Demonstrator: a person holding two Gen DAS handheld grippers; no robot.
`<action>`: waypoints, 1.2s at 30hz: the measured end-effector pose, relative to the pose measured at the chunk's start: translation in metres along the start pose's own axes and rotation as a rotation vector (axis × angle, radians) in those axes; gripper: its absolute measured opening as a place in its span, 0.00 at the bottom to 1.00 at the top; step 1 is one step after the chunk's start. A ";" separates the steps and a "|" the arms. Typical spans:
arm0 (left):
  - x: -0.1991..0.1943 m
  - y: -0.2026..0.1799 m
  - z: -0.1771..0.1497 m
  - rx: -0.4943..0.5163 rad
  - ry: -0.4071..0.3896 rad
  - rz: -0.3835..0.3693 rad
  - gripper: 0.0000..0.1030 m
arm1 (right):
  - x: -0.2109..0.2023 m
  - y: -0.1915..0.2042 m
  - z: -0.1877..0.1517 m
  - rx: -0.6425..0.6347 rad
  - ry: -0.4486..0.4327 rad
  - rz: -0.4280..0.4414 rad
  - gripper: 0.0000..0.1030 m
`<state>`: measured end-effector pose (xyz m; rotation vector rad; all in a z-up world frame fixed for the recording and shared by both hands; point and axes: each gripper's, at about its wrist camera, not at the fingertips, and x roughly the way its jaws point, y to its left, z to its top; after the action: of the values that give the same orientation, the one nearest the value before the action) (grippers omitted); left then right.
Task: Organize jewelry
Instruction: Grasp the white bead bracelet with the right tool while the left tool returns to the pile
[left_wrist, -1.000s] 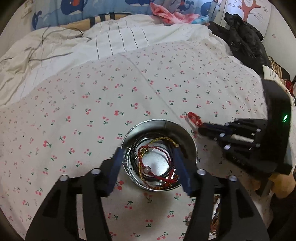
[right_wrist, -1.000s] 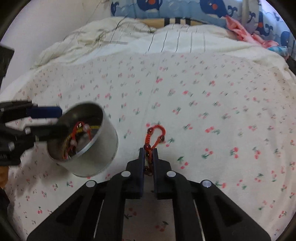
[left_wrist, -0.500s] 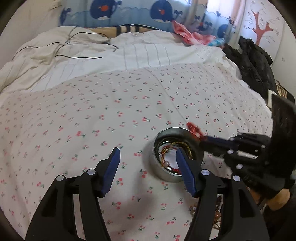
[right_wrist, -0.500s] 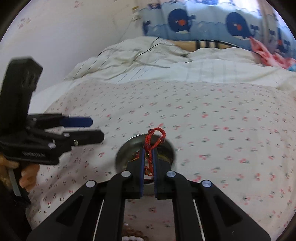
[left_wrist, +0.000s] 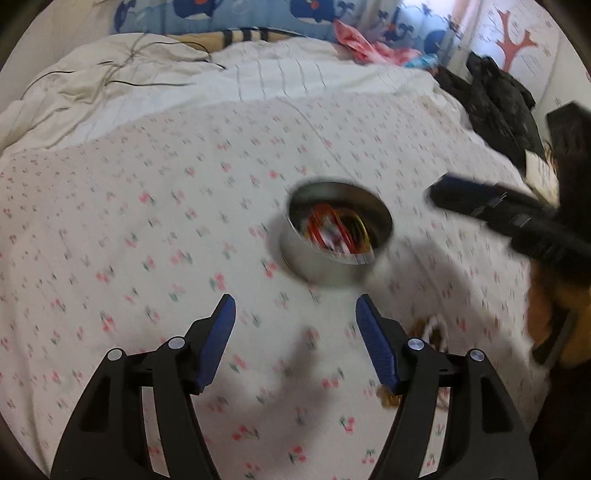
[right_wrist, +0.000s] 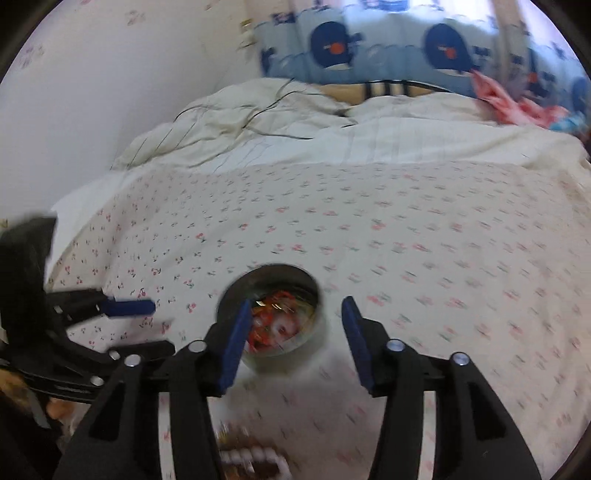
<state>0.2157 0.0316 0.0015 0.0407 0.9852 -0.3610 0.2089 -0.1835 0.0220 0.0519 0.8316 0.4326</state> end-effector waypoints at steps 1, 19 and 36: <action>0.002 -0.003 -0.007 0.008 0.009 -0.002 0.63 | -0.010 -0.005 -0.013 -0.002 0.024 0.000 0.51; 0.016 -0.040 -0.035 0.141 0.072 -0.067 0.72 | 0.003 0.016 -0.086 -0.127 0.207 -0.020 0.51; 0.021 -0.048 -0.037 0.189 0.098 -0.028 0.79 | 0.002 0.006 -0.078 -0.096 0.173 -0.039 0.53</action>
<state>0.1813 -0.0117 -0.0298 0.2178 1.0472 -0.4808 0.1515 -0.1867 -0.0310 -0.0915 0.9789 0.4440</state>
